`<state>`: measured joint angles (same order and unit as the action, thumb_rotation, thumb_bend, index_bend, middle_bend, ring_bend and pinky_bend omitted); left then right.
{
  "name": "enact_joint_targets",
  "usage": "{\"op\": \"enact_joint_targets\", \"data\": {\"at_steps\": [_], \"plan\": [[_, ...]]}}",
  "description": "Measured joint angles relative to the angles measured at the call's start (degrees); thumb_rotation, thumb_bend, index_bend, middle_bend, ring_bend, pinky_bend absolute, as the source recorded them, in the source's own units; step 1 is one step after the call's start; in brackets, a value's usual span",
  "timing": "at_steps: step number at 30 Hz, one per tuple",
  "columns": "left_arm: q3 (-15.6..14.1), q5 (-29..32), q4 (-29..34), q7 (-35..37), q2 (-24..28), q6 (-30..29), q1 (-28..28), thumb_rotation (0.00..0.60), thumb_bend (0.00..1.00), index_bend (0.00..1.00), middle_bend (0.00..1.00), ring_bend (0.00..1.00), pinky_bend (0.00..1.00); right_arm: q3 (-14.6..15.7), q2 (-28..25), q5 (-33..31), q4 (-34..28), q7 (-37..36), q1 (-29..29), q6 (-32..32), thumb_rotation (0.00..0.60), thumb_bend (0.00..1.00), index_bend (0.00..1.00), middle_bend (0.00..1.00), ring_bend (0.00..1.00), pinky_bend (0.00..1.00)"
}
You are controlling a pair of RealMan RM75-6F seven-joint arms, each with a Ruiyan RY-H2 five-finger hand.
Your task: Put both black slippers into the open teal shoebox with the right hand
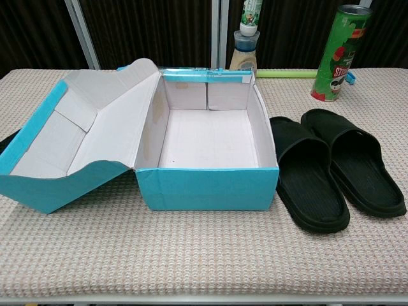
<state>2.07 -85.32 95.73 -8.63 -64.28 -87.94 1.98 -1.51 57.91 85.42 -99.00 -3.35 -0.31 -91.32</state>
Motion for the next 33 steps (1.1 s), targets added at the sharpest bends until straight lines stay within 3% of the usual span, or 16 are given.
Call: {"op": "enact_joint_targets", "data": {"at_steps": [15,17,19,21,23,28,33], "plan": [[0.25,1.47,-0.32,0.71,-0.11,2.23,0.88,0.600,0.00,0.14,0.07,0.00,0.00,-1.32,-0.99,0.12,-1.65,0.45,2.96,5.25,0.600,0.16,0.00,0.11,0.06,0.17],[0.37,1.44,-0.50,0.98,-0.14,2.42,1.11,0.600,0.00,0.14,0.07,0.00,0.00,-1.73,-1.26,0.22,-2.30,1.11,4.69,7.74,0.600,0.15,0.00,0.11,0.16,0.25],[0.39,1.15,-0.78,1.35,-0.25,2.44,1.24,0.600,0.00,0.14,0.07,0.00,0.00,-2.46,-1.54,-0.21,-3.27,2.35,7.07,11.29,0.600,0.15,0.00,0.12,0.37,0.44],[0.24,0.73,-1.21,1.69,-0.39,2.33,1.24,0.600,0.00,0.14,0.07,0.00,0.00,-3.33,-1.75,-1.34,-4.28,4.09,9.59,15.14,0.600,0.14,0.00,0.12,0.58,0.71],[0.03,0.54,-1.58,1.99,-0.45,2.19,1.12,0.600,0.00,0.14,0.07,0.00,0.00,-4.55,-1.85,-3.78,-5.49,7.13,13.09,20.47,0.600,0.14,0.00,0.12,0.68,0.85],[-0.19,0.80,-2.43,3.22,-0.46,1.68,0.50,0.600,0.00,0.14,0.07,0.00,0.00,-7.59,-0.75,-15.44,-7.44,19.12,23.07,32.82,0.600,0.12,0.00,0.13,0.74,0.95],[-0.48,1.01,-3.26,4.26,-0.55,1.74,0.17,0.600,0.00,0.14,0.07,0.00,0.00,-9.08,2.25,-31.01,-7.88,31.32,32.68,37.99,0.600,0.10,0.00,0.13,0.75,0.96]]}}
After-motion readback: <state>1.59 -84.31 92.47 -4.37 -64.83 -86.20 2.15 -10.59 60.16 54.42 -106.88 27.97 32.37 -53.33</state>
